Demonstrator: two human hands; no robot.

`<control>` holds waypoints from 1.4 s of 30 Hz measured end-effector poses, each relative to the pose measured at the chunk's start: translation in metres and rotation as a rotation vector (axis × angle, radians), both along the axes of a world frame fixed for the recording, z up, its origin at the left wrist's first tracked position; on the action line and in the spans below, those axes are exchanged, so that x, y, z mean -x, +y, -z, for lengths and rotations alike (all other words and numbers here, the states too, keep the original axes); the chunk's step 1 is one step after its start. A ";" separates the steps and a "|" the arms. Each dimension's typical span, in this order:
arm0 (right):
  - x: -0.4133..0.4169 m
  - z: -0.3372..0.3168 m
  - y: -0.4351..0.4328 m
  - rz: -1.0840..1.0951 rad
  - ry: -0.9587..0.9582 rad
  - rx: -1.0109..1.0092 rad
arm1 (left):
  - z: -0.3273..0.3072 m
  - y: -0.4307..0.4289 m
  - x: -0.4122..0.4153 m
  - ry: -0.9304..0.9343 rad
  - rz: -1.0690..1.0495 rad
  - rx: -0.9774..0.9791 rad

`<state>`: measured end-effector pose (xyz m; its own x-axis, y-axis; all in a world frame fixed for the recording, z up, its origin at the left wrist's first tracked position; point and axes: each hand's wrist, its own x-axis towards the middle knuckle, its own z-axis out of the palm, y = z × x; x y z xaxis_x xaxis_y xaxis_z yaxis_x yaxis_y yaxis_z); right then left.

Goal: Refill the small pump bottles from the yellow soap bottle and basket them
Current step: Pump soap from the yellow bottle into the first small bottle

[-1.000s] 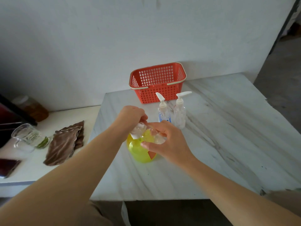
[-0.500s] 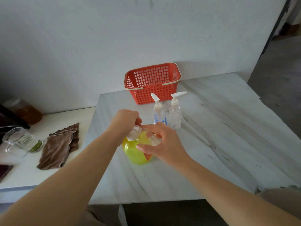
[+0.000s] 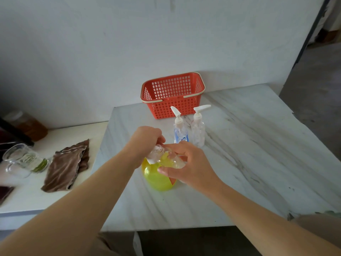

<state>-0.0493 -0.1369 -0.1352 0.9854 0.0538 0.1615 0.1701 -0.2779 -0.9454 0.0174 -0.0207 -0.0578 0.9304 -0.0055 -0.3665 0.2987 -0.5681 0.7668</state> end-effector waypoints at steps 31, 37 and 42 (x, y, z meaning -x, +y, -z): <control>0.007 -0.002 -0.004 0.017 -0.016 0.083 | 0.006 0.001 0.003 -0.073 -0.019 -0.048; 0.007 -0.008 -0.001 0.013 -0.053 0.071 | -0.008 0.000 0.007 -0.029 -0.011 -0.002; 0.007 -0.009 -0.002 -0.005 -0.035 0.047 | -0.002 0.001 0.001 -0.049 -0.011 -0.004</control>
<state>-0.0558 -0.1391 -0.1266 0.9789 0.0665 0.1935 0.2046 -0.3206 -0.9249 0.0164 -0.0198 -0.0560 0.9471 0.0062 -0.3209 0.2674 -0.5683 0.7781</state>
